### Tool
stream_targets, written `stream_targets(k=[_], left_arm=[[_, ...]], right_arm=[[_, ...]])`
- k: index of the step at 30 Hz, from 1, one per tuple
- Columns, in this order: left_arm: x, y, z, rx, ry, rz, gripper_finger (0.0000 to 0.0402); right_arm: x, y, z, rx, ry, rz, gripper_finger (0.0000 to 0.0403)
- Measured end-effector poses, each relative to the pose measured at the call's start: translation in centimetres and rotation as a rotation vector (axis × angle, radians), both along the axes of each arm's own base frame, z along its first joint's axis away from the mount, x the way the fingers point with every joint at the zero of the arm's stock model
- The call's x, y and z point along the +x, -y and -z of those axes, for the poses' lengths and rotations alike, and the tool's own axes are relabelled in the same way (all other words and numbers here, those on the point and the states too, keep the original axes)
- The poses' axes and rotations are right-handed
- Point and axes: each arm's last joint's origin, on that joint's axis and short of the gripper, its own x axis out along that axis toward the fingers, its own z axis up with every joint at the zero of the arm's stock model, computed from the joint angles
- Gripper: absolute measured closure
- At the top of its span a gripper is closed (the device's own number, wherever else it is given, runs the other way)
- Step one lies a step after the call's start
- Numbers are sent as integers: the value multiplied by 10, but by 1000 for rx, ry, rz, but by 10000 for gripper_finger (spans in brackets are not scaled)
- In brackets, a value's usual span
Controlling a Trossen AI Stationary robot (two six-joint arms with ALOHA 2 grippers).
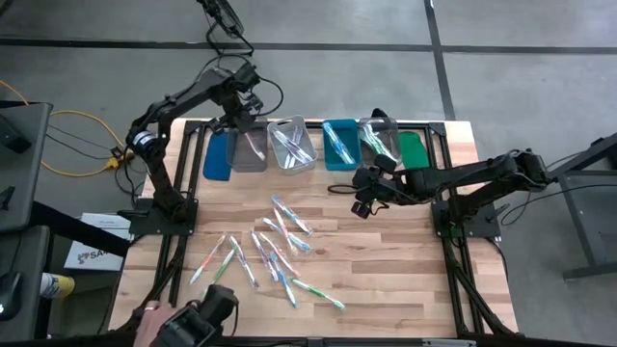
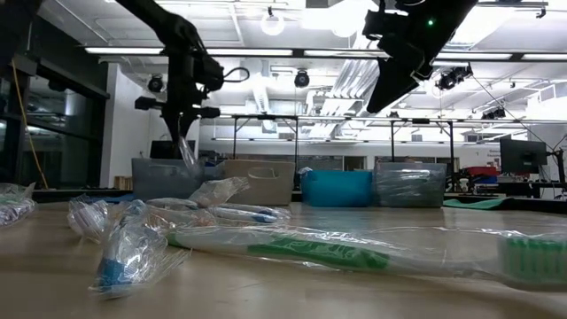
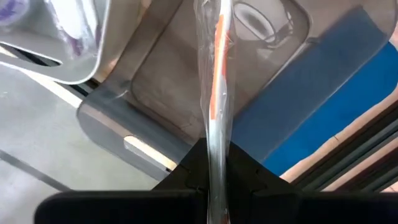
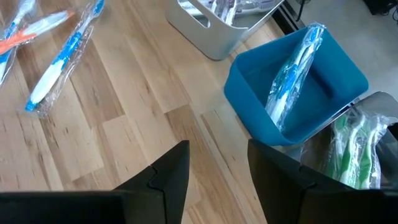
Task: Pick & Place Toothbrushes
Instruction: Put the orange toothbrush into the left black bin
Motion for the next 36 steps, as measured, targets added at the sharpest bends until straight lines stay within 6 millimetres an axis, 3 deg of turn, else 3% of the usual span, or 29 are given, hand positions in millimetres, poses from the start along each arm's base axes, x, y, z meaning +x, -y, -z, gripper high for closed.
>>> stream_targets(k=[7, 15, 23, 27, 36], left_arm=[[4, -5, 9, -14, -13, -12, 377], [3, -3, 9, -26, -17, -53, 304], [2, -5, 9, 43, -87, -68, 261], [1, -9, 7, 115, -129, -99, 255], [7, -2, -8, 180, 10, -302, 254]], right_arm=[[0, 0, 0, 0, 0, 0, 248], [0, 0, 0, -3, -3, -4, 248], [0, 0, 0, -3, -3, -4, 248], [0, 0, 0, -3, -3, -4, 248], [0, 0, 0, 1, 0, 2, 248]])
